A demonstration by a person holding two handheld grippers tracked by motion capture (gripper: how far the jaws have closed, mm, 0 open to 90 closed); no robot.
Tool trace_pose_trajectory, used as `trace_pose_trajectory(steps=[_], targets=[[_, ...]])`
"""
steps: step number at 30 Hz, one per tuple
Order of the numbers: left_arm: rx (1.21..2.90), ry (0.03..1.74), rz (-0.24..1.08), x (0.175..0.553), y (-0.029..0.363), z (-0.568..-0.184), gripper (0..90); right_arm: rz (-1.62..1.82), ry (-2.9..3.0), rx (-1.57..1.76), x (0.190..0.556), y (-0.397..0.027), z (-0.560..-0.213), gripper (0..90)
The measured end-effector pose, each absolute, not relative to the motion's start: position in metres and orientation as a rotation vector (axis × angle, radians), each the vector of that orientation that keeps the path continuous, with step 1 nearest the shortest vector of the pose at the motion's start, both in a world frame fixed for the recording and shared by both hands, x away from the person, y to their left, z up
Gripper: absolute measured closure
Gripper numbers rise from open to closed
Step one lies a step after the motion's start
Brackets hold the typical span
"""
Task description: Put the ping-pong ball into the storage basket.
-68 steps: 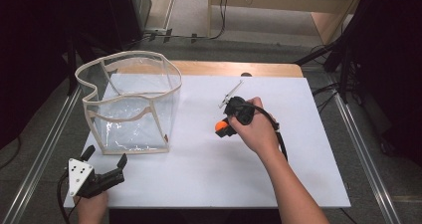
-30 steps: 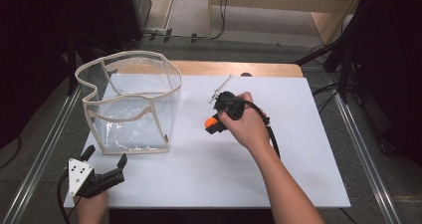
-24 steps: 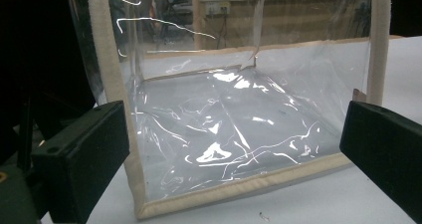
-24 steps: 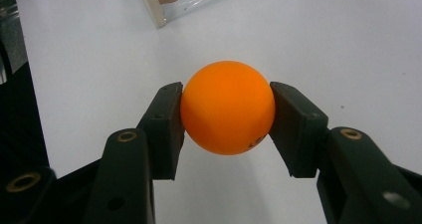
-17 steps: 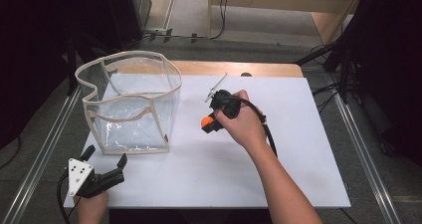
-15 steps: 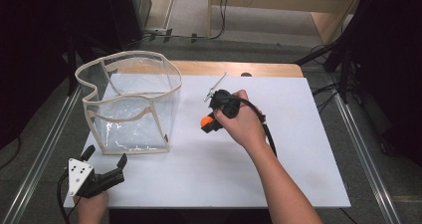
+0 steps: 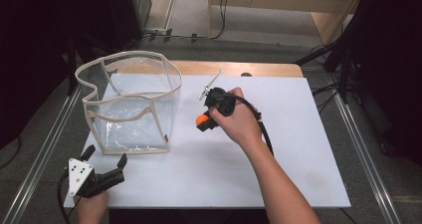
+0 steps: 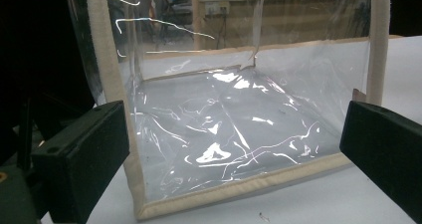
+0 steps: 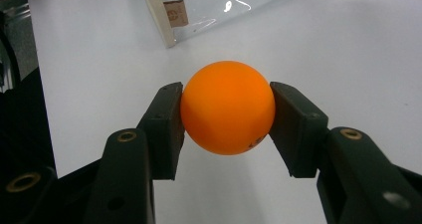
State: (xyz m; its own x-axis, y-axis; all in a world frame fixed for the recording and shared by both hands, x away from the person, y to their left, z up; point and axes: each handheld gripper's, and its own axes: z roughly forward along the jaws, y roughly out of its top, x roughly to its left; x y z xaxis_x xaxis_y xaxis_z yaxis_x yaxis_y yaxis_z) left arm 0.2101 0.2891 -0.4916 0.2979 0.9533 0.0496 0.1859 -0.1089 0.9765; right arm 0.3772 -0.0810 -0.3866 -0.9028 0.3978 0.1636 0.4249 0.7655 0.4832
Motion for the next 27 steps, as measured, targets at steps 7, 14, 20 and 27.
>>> trace_pose_trajectory(steps=[7, 14, 20, 27], targets=[[1.538, 1.086, 0.939, 0.21, 0.289, -0.492, 0.0, -0.825, -2.899, -0.669, 0.379, -0.078, -0.382, 48.3], [1.538, 1.086, 0.938, 0.21, 0.289, -0.492, 0.0, -0.828, -2.898, -0.663, 0.381, -0.076, -0.377, 48.2], [1.538, 1.086, 0.937, 0.21, 0.289, -0.492, 0.0, -0.829, -2.903, -0.649, 0.382, -0.072, -0.372, 48.3], [1.54, 1.086, 0.938, 0.21, 0.289, -0.492, 0.0, -0.848, -2.904, -0.623, 0.384, -0.068, -0.365, 48.3]])
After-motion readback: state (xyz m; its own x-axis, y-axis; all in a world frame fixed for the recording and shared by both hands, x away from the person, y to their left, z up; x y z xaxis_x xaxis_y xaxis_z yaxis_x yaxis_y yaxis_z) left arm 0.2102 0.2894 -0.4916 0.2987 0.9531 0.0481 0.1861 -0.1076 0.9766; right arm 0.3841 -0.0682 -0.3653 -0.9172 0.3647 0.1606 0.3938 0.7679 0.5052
